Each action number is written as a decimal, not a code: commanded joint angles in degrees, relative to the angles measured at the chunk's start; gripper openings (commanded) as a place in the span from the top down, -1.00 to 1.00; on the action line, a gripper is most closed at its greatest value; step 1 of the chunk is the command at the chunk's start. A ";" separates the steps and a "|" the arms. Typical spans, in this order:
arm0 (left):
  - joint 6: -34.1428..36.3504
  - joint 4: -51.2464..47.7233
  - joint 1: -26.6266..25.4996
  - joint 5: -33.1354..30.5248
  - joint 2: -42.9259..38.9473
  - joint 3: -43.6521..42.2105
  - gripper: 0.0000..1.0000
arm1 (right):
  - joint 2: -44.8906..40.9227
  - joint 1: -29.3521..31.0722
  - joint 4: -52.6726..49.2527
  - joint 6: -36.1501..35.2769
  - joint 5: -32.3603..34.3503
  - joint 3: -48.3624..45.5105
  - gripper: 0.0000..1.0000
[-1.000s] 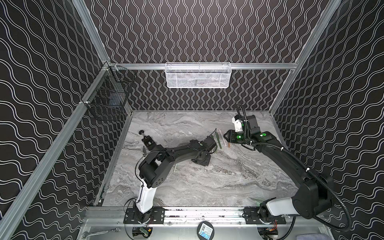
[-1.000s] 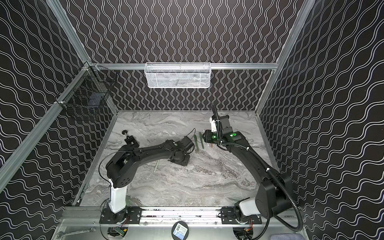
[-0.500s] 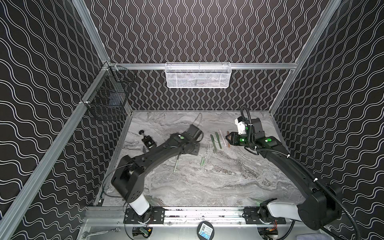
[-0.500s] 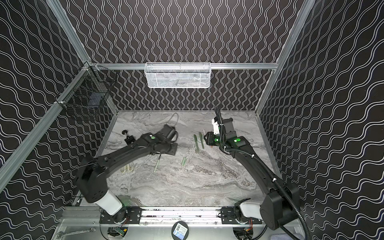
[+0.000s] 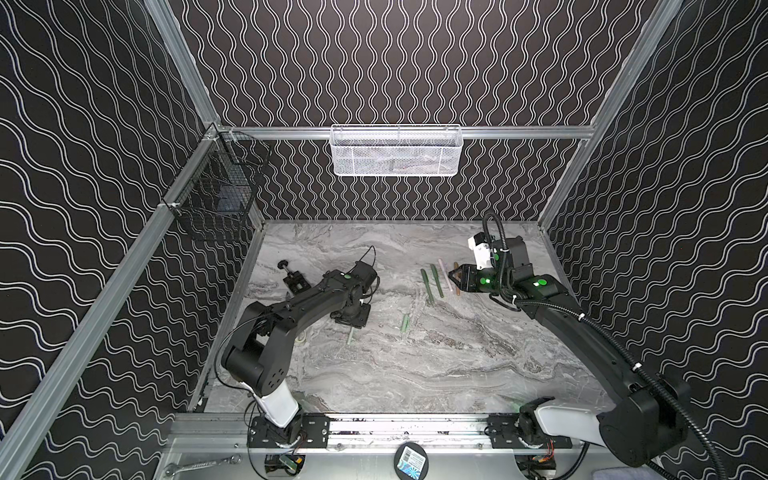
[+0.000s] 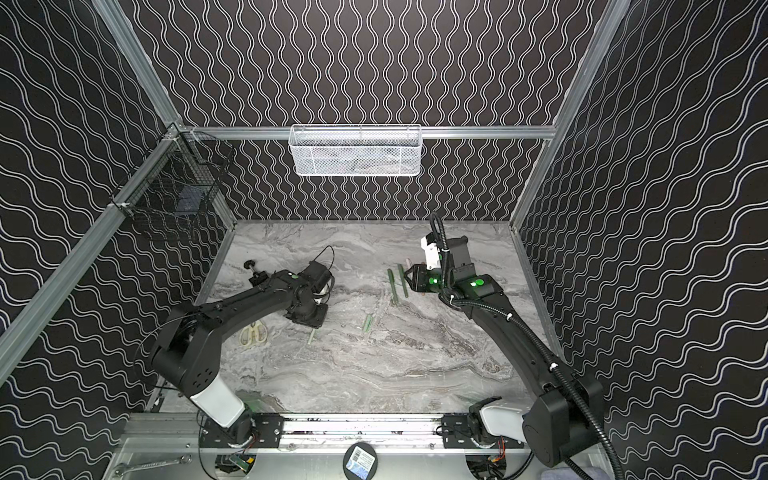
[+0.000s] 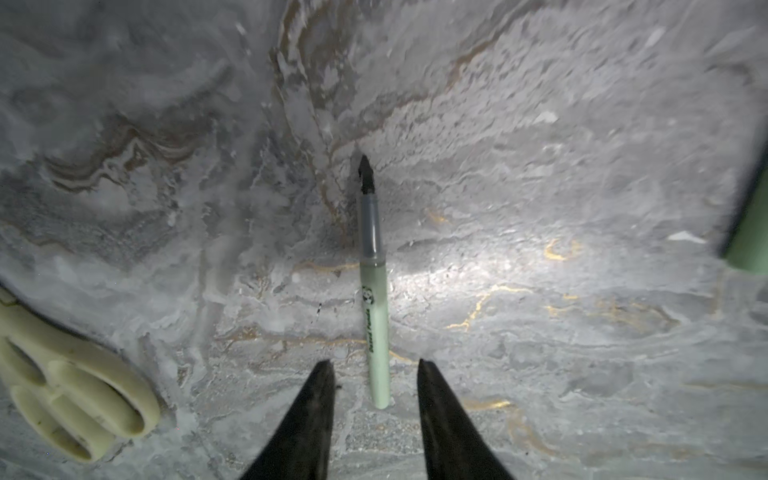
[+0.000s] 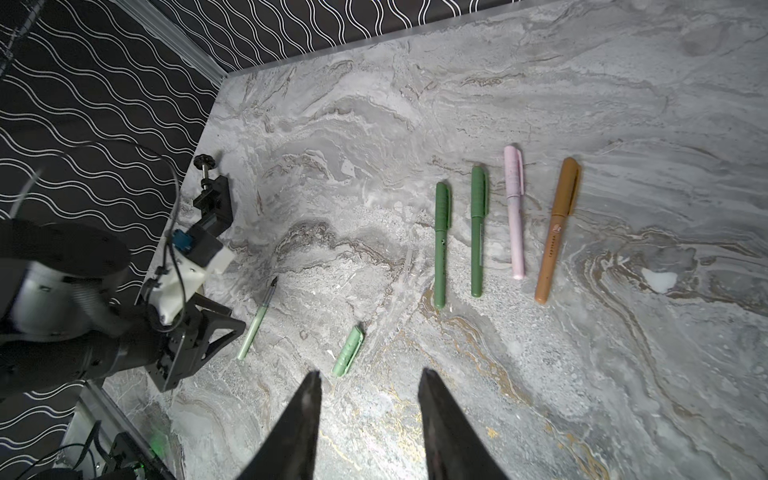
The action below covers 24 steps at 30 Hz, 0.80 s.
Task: Insert the pens into the pen caps
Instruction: 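Close the left gripper around the light green pen on the table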
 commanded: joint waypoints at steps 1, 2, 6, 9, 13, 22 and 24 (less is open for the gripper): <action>2.62 1.29 0.12 0.50 1.38 -1.07 0.28 | -0.13 0.04 1.25 -0.38 -0.33 -0.19 0.17; 2.69 1.28 0.15 0.85 2.10 -0.98 0.30 | -0.13 0.03 1.22 -0.36 -0.35 -0.22 0.17; 3.05 1.89 0.18 0.96 3.87 -1.84 0.33 | -0.30 0.06 1.11 -0.45 -0.15 -0.19 0.17; 2.81 2.39 0.17 0.55 4.79 -2.71 0.37 | -0.47 0.04 1.18 -0.36 -0.33 -0.38 0.17; 2.69 2.87 0.14 1.18 6.44 -2.90 0.46 | -0.22 0.08 1.43 -0.27 -0.33 -0.36 0.17; 2.03 3.91 0.07 1.89 4.88 -1.79 0.85 | -1.13 0.04 1.39 0.16 -0.41 -0.60 0.16; 1.65 4.25 0.03 2.13 3.24 -1.18 0.87 | -1.42 0.04 1.94 0.55 -0.33 -0.86 0.15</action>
